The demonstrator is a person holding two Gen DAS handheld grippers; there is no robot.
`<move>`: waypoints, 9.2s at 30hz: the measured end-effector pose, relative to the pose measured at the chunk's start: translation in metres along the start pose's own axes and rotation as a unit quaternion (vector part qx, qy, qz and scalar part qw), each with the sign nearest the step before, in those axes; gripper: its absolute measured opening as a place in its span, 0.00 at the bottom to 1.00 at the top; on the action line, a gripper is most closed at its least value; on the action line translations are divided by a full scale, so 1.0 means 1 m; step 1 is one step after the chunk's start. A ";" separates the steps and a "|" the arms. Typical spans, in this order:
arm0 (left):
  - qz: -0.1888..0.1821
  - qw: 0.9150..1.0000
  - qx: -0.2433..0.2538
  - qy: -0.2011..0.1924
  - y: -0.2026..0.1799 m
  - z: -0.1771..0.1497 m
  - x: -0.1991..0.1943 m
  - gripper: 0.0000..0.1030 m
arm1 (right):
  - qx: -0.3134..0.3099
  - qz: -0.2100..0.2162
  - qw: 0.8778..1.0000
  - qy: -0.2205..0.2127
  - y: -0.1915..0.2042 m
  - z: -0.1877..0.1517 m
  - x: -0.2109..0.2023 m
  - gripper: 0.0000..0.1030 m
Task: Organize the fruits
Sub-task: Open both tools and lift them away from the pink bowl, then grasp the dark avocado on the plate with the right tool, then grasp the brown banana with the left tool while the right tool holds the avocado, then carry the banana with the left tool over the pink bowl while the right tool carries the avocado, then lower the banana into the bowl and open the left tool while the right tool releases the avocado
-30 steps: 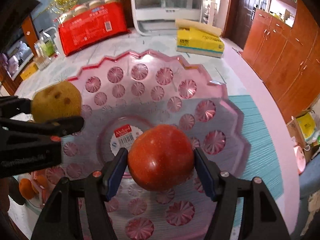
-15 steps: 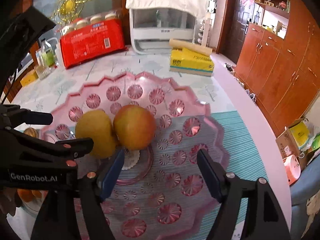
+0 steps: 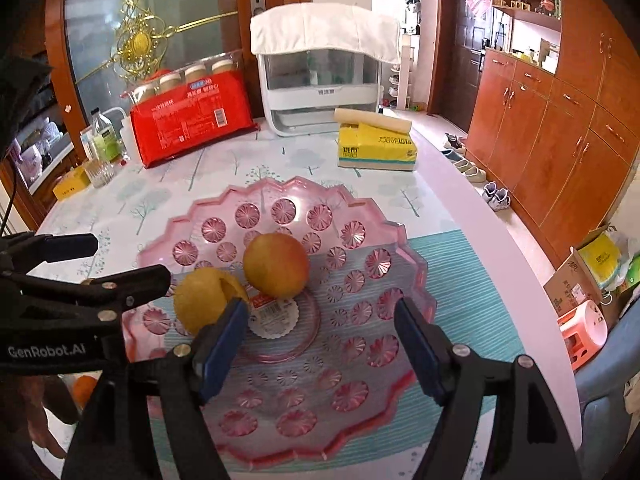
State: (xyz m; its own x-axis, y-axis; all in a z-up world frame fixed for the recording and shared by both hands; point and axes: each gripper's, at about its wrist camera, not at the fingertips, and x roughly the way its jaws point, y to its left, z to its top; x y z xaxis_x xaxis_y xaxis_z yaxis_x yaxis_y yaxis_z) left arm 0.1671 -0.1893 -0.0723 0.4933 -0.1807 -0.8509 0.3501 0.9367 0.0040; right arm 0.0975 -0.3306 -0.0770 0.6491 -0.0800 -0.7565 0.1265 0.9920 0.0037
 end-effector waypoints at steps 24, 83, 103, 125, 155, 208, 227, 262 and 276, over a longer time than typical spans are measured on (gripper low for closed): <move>0.005 0.999 -0.029 -0.039 0.057 -0.033 -0.090 0.91 | 0.011 0.027 0.999 -0.025 0.051 -0.002 -0.069 0.74; 0.020 0.997 -0.043 0.055 0.261 -0.181 -0.074 0.92 | -0.167 0.173 0.969 0.047 0.276 -0.101 -0.054 0.80; 0.011 0.995 -0.062 0.075 0.296 -0.184 -0.060 0.92 | -0.219 0.217 0.943 0.125 0.320 -0.117 0.005 0.60; -0.004 0.995 0.064 0.077 0.231 -0.063 0.043 0.78 | -0.036 0.206 0.975 0.080 0.225 -0.072 -0.015 0.58; -0.149 0.932 0.252 0.212 0.211 -0.039 0.121 0.39 | 0.022 0.197 0.977 0.079 0.165 -0.058 -0.005 0.58; -0.056 0.988 0.136 0.053 0.167 -0.035 -0.046 0.31 | 0.046 0.196 0.979 0.020 0.130 -0.053 -0.049 0.57; -0.059 0.994 0.094 -0.027 0.072 0.012 -0.086 0.31 | 0.095 0.128 0.987 -0.029 0.061 -0.016 -0.076 0.57; 0.009 1.000 0.027 0.013 -0.009 -0.002 0.039 0.32 | 0.134 0.036 0.989 0.039 -0.011 -0.015 0.038 0.58; 0.023 0.998 0.046 0.037 -0.016 -0.011 0.045 0.35 | 0.089 0.028 0.995 0.040 0.004 -0.020 0.039 0.59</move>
State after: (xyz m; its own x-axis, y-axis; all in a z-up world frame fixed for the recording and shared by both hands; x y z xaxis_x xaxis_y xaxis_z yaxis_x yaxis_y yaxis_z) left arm 0.1746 -0.2088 -0.1162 0.4525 -0.1118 -0.8847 0.4020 0.9112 0.0905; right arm 0.1082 -0.3281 -0.1199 0.5981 -0.0104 -0.8013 0.2283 0.9607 0.1579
